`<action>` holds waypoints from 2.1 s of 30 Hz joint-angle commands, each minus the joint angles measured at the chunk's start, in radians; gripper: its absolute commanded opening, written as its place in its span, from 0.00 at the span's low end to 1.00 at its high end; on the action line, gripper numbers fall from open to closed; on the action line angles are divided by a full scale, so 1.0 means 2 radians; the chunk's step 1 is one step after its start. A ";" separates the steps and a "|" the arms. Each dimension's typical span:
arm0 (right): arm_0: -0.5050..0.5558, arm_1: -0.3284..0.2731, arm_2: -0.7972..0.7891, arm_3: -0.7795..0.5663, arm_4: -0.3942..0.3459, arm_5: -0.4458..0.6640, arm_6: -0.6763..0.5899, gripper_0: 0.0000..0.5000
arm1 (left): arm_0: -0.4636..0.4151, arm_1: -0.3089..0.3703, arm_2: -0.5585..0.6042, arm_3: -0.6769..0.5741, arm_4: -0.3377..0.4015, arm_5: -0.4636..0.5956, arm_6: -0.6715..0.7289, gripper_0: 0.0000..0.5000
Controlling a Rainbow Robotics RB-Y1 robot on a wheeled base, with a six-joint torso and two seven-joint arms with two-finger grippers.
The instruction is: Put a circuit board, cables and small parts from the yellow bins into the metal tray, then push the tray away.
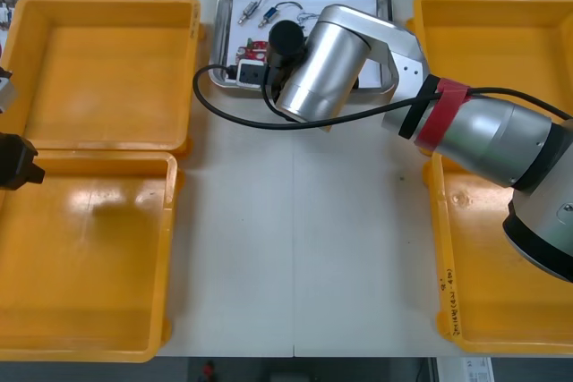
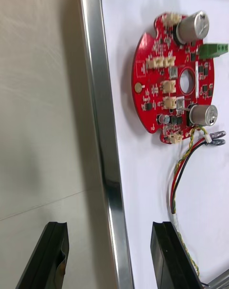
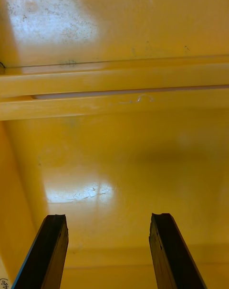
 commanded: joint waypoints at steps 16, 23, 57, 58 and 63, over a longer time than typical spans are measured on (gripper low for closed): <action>0.165 0.000 -0.247 -0.346 -0.007 0.367 -0.017 1.00 | 0.008 0.018 0.009 -0.016 0.003 0.003 0.019 1.00; 0.241 -0.027 -0.336 -0.475 -0.007 0.385 -0.031 1.00 | 0.008 0.018 0.009 -0.016 0.003 0.003 0.019 1.00; 0.495 -0.077 -0.710 -0.489 -0.080 0.385 -0.096 1.00 | 0.008 0.018 0.009 -0.016 0.003 0.003 0.019 1.00; 0.495 -0.077 -0.711 -0.478 -0.080 0.385 -0.099 1.00 | 0.008 0.018 0.009 -0.016 0.003 0.003 0.019 1.00; 0.494 -0.082 -0.714 -0.455 -0.080 0.385 -0.108 1.00 | 0.008 0.018 0.009 -0.016 0.003 0.003 0.019 1.00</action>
